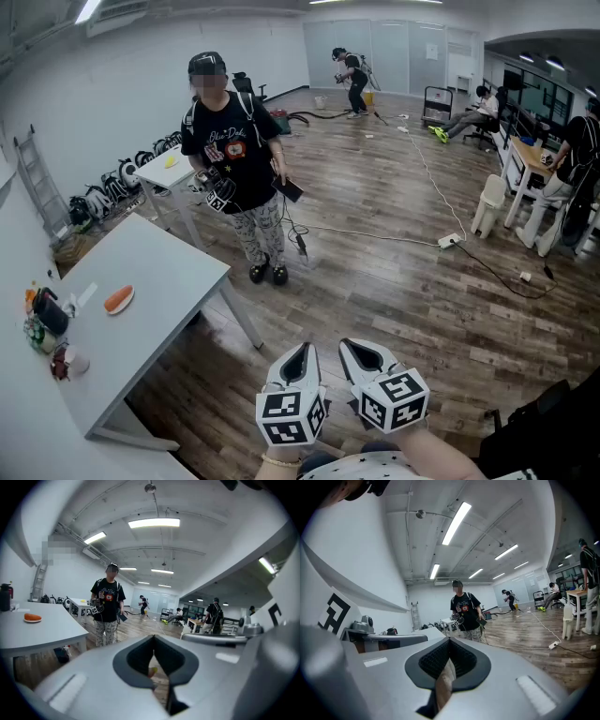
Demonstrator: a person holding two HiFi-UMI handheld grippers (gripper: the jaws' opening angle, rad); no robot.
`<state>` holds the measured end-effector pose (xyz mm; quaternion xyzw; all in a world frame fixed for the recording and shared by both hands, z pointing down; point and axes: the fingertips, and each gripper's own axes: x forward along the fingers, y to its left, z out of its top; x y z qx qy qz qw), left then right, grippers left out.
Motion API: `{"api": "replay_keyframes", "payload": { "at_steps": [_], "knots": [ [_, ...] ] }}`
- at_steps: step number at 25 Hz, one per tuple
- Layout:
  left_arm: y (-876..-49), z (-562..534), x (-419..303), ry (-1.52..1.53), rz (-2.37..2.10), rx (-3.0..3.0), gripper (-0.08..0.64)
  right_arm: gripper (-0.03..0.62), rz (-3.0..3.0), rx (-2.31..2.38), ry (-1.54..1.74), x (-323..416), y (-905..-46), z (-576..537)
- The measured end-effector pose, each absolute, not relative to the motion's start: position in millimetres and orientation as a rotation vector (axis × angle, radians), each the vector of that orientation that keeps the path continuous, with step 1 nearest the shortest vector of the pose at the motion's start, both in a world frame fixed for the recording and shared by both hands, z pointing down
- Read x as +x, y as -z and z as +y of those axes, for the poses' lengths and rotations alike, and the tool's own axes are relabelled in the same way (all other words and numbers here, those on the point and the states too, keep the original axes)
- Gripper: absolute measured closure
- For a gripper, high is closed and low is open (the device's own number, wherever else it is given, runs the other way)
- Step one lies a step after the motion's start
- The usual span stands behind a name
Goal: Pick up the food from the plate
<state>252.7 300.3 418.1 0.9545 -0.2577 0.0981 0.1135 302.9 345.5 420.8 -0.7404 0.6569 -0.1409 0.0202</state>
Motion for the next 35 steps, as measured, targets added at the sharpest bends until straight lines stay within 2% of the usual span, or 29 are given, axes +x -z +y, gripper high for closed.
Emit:
{"api": "replay_keyframes", "payload": {
  "at_steps": [22,35],
  "knots": [
    [-434.8,140.1,55.7,-0.261,-1.198,2.598,0.552,0.595,2.413,-1.976,0.468,120.4,-435.3,164.7],
    [-436.7,-22.1,-49.9,-0.189,-1.600,2.339,0.552,0.595,2.738,-1.619,0.453,27.6,-435.5,-21.1]
  ]
}}
